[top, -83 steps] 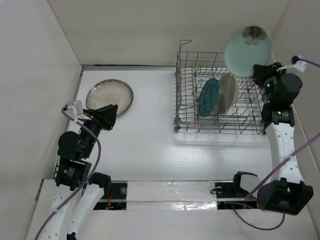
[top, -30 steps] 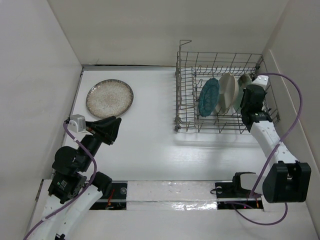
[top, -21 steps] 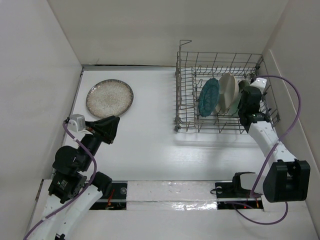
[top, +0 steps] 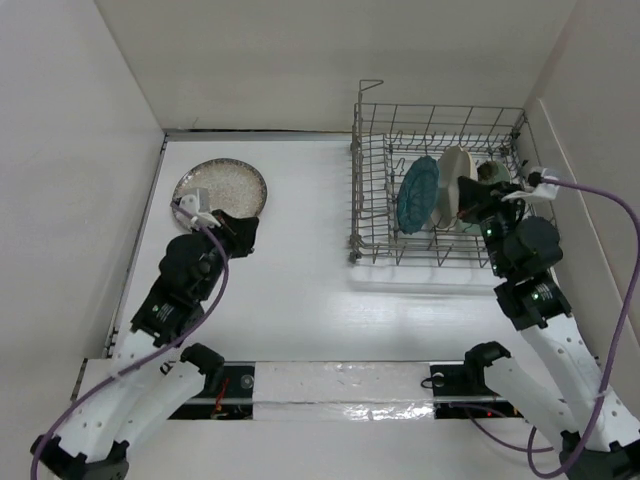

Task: Load the plates into the dish rack

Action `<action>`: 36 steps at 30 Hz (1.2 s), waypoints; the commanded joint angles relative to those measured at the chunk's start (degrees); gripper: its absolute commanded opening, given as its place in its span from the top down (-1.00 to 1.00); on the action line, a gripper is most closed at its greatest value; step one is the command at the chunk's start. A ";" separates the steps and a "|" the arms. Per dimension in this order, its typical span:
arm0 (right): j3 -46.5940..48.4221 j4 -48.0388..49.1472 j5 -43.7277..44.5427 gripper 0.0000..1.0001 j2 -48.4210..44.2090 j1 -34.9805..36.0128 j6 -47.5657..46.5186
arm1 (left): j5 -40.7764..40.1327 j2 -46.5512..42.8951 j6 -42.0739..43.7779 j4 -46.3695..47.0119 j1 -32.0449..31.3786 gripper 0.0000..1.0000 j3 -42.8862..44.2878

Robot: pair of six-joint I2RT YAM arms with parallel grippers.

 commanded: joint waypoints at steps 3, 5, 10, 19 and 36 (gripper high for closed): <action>-4.71 7.74 -10.57 1.00 0.75 12.51 1.98 | -0.52 10.19 -14.49 8.07 1.61 0.96 -0.04; -5.42 9.23 -13.38 1.00 2.33 18.82 0.93 | -2.27 13.27 -18.37 10.79 2.84 0.81 -1.27; -7.53 12.58 -15.16 0.65 7.07 30.62 -1.10 | -10.80 16.69 -25.51 11.51 7.75 -0.01 -4.27; -10.16 14.87 -16.39 0.15 11.48 44.34 -5.84 | 4.71 25.04 -25.16 8.76 33.30 0.07 -6.46; -9.20 15.75 -17.88 0.14 18.77 48.57 -7.17 | 11.08 53.09 -21.90 24.59 44.33 0.37 -4.53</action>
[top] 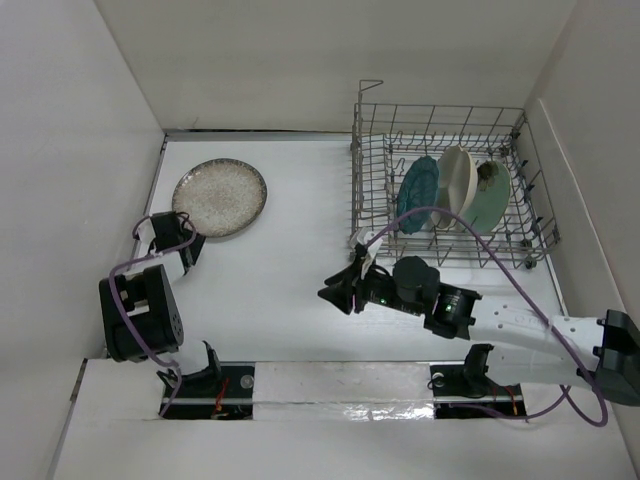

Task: Load the plates into the dish rack

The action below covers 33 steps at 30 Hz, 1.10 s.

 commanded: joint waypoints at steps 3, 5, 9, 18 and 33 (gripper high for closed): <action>1.82 4.73 -0.98 0.14 2.21 1.21 -1.31 | 4.66 1.99 -0.12 9.65 0.02 0.36 1.49; 1.99 5.00 -0.81 0.14 3.35 1.21 -1.40 | 4.84 2.61 -0.21 10.78 0.02 0.35 1.32; 2.08 5.44 -1.24 0.14 4.76 1.74 -1.49 | 5.19 3.14 -0.91 13.42 0.02 0.35 0.27; 1.47 5.53 0.16 0.14 3.80 1.74 -1.57 | 4.06 5.43 -0.92 13.17 -0.59 0.50 0.44; 0.24 5.17 6.13 0.14 2.92 1.74 -2.71 | 4.49 -0.11 -0.48 13.17 -4.37 1.00 -5.09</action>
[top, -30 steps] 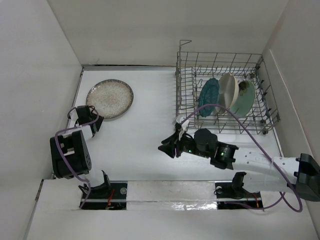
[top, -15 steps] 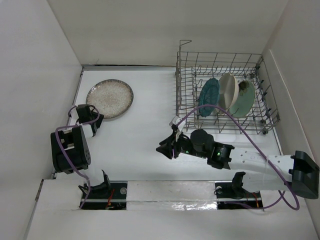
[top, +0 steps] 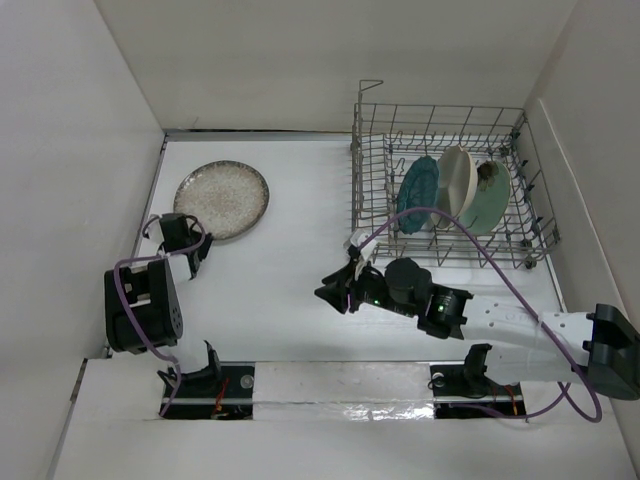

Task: Load the plates into the dish rack

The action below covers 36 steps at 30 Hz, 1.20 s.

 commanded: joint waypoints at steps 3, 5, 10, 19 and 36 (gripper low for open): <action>-0.31 4.11 3.60 0.14 -0.21 0.58 -1.23 | 1.58 -6.70 3.57 0.07 -3.67 1.00 -4.82; -0.31 4.02 3.78 0.14 0.14 0.05 -1.23 | 1.67 -10.02 3.66 -0.72 -4.64 1.00 -7.45; -0.31 3.93 4.66 0.13 -0.03 0.05 -1.58 | 1.15 -19.87 2.87 -3.53 -5.97 1.00 -15.88; -0.67 4.11 3.87 0.12 0.14 -1.01 -1.23 | -1.05 -30.79 4.28 -11.62 -5.97 0.14 -17.31; -0.76 4.02 3.87 0.12 -0.38 -2.06 -0.97 | 2.99 -16.38 0.94 1.03 -5.97 0.42 -18.80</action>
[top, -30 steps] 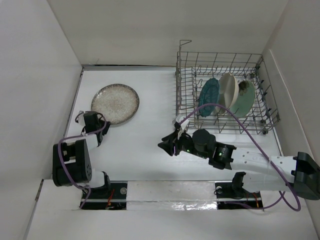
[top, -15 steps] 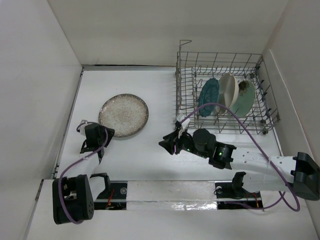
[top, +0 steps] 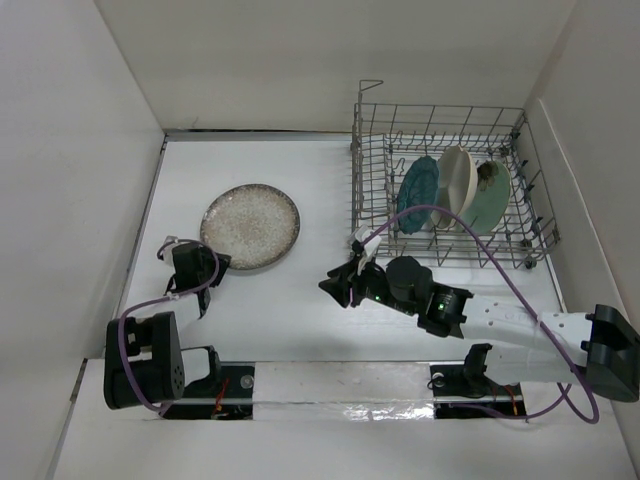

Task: Load the plates into the dish rack

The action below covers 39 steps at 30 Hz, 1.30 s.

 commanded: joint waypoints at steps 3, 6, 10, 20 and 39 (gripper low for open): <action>0.27 2.60 0.20 0.12 -1.58 -0.42 -0.44 | -0.46 3.19 0.20 2.20 -0.33 0.87 -1.58; 0.45 1.72 -0.16 0.12 -3.60 -0.42 -0.09 | -1.62 3.28 0.11 6.85 0.45 1.00 -3.33; 0.63 0.84 -0.16 0.12 -5.28 -0.42 0.53 | -2.05 -1.89 -1.21 12.31 0.46 1.00 -7.81; 7.03 1.45 -4.55 0.46 4.36 0.11 5.00 | -6.62 -35.43 3.10 -3.75 0.46 1.00 -8.52; -1.03 27.02 12.14 -0.43 28.20 7.83 50.61 | -1.43 -57.80 0.19 -23.80 -5.59 1.00 -8.18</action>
